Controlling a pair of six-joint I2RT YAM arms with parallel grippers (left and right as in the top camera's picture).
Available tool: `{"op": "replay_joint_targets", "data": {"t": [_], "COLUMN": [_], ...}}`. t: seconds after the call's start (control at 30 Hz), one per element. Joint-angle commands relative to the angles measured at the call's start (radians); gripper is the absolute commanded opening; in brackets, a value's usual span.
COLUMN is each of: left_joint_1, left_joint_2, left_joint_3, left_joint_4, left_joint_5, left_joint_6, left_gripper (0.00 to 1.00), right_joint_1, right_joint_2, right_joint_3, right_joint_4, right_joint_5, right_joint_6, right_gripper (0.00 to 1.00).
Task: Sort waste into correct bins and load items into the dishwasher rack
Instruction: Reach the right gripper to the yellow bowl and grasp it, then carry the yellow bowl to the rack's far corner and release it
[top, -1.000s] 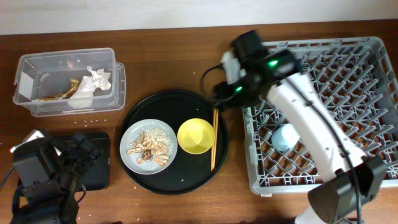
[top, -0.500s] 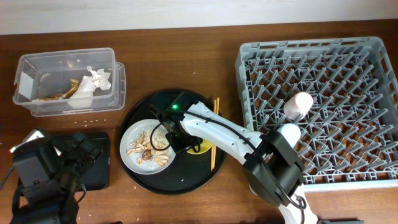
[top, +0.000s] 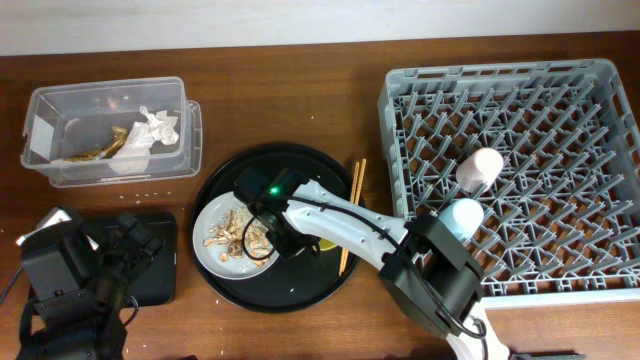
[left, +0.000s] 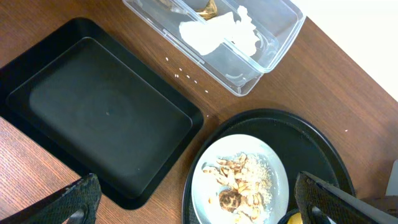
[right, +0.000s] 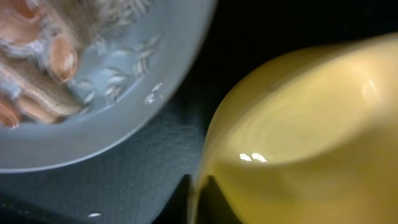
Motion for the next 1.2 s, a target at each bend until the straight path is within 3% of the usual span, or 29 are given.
{"op": "replay_joint_targets", "data": {"t": [0.0, 0.17, 0.27, 0.33, 0.43, 0.57, 0.6, 0.67, 0.7, 0.73, 0.8, 0.83, 0.87, 1.0, 1.17], "left_joint_1": [0.002, 0.002, 0.002, 0.002, 0.002, 0.002, 0.002, 0.002, 0.002, 0.002, 0.002, 0.002, 0.002, 0.002, 0.002], "left_joint_2": [-0.001, -0.001, -0.001, -0.001, -0.001, -0.001, -0.001, -0.001, -0.001, -0.001, -0.001, -0.001, -0.001, -0.001, -0.001], "left_joint_3": [0.001, 0.001, 0.001, 0.001, 0.001, 0.001, 0.001, 0.001, 0.001, 0.001, 0.001, 0.001, 0.001, 0.001, 0.001], "left_joint_4": [0.002, 0.002, 0.002, 0.002, 0.002, 0.002, 0.002, 0.002, 0.002, 0.002, 0.002, 0.002, 0.002, 0.002, 0.002], "left_joint_5": [0.006, 0.006, 0.006, 0.006, 0.006, 0.006, 0.006, 0.006, 0.006, 0.006, 0.006, 0.006, 0.006, 0.006, 0.006], "left_joint_6": [0.006, 0.006, 0.006, 0.006, 0.006, 0.006, 0.006, 0.006, 0.006, 0.006, 0.006, 0.006, 0.006, 0.006, 0.006], "left_gripper": [0.99, 0.99, 0.99, 0.99, 0.99, 0.99, 0.99, 0.99, 0.99, 0.99, 0.99, 0.99, 0.99, 0.99, 0.99], "right_joint_1": [0.004, 0.001, -0.12, -0.251, -0.6, -0.921, -0.984, -1.094, -1.162, -1.192, -1.235, -1.258, -1.265, -1.267, -1.308], "right_joint_2": [0.0, -0.019, -0.044, -0.118, -0.229, -0.238, -0.238, -0.238, -0.238, -0.238, -0.238, -0.225, -0.202, -0.042, 0.009], "right_joint_3": [0.095, 0.46, 0.766, 0.781, 0.763, 0.682, 0.641, 0.519, 0.41, 0.338, 0.229, 0.177, 0.159, 0.159, 0.159], "right_joint_4": [-0.051, -0.319, -0.574, -0.574, -0.574, -0.565, -0.533, -0.387, -0.262, -0.166, 0.024, 0.178, 0.3, 0.636, 0.589], "right_joint_5": [-0.003, 0.003, 0.087, 0.058, -0.18, -0.269, -0.391, -0.6, -0.898, -1.056, -1.255, -1.423, -1.467, -1.467, -1.383], "right_joint_6": [0.006, 0.01, 0.062, 0.046, -0.102, -0.187, -0.298, -0.361, -0.524, -0.61, -0.612, -0.594, -0.505, -0.116, -0.004], "right_gripper": [0.04, 0.04, 0.04, 0.04, 0.04, 0.04, 0.04, 0.04, 0.04, 0.04, 0.06, 0.06, 0.07, 0.07, 0.08]}}
